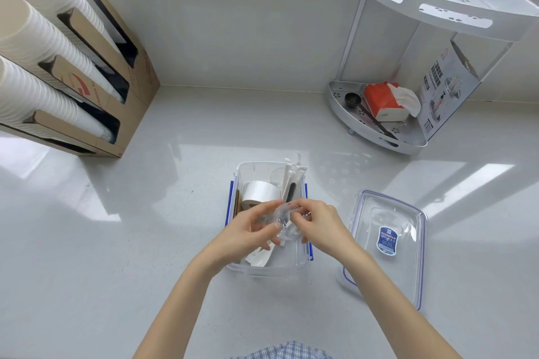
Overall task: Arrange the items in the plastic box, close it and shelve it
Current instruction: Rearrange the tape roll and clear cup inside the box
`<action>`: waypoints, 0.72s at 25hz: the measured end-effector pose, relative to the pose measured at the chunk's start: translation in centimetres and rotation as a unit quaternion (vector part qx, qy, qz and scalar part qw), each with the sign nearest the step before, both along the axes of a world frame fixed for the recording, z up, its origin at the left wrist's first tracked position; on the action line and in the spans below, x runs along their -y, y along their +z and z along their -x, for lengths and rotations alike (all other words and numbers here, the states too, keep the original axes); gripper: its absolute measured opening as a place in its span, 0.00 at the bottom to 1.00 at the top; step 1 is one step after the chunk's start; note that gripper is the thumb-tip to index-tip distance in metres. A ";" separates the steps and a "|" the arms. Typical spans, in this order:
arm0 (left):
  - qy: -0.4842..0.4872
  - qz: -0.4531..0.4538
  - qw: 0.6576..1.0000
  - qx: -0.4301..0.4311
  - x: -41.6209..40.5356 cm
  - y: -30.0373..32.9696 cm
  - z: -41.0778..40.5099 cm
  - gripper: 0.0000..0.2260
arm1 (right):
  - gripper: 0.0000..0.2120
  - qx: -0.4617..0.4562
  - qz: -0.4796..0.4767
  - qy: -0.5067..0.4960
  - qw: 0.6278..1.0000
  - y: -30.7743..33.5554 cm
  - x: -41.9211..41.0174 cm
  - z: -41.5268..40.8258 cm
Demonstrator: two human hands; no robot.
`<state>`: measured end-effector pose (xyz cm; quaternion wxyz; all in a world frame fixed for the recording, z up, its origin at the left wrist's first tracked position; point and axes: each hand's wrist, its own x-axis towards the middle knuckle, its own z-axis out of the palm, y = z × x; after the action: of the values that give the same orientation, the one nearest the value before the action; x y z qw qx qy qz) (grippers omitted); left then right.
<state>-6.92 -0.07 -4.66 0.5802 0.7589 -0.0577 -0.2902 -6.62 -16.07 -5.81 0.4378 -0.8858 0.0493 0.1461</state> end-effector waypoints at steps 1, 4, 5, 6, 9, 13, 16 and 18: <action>-0.018 -0.035 0.999 0.022 0.0 -0.2 -0.1 0.21 | 0.13 -0.010 -0.008 0.004 1.000 0.1 0.0 -0.3; 0.030 -0.085 0.993 0.074 0.1 -0.5 -0.2 0.24 | 0.13 -0.024 -0.026 0.027 0.999 0.6 -0.5 -1.4; 0.056 -0.086 0.991 0.084 0.1 -0.5 -0.3 0.23 | 0.16 -0.021 -0.022 0.027 0.999 0.8 -0.6 -1.8; 0.078 -0.086 0.989 0.090 -0.1 -0.5 -0.3 0.22 | 0.19 -0.011 -0.011 0.019 1.000 0.9 -0.6 -2.5; 0.118 -0.074 0.986 0.089 -1.1 -0.5 -0.8 0.21 | 0.17 0.034 0.045 -0.004 0.998 0.9 -0.9 -5.2; 0.163 -0.027 0.983 0.078 -1.9 -0.2 -1.3 0.18 | 0.14 0.030 0.154 0.045 0.987 1.0 -2.8 -7.7; 0.169 -0.009 0.983 0.071 -2.2 -0.3 -1.7 0.17 | 0.15 -0.013 0.242 0.096 0.965 0.9 -4.3 -8.6; 0.170 -0.004 0.983 0.068 -2.2 -0.3 -1.8 0.17 | 0.12 -0.039 0.251 0.095 0.962 0.7 -4.7 -9.1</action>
<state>-5.09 2.16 -4.97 0.6130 0.7777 0.0345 -0.1352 2.52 -11.34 -5.12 0.1830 -0.9614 0.0172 0.2047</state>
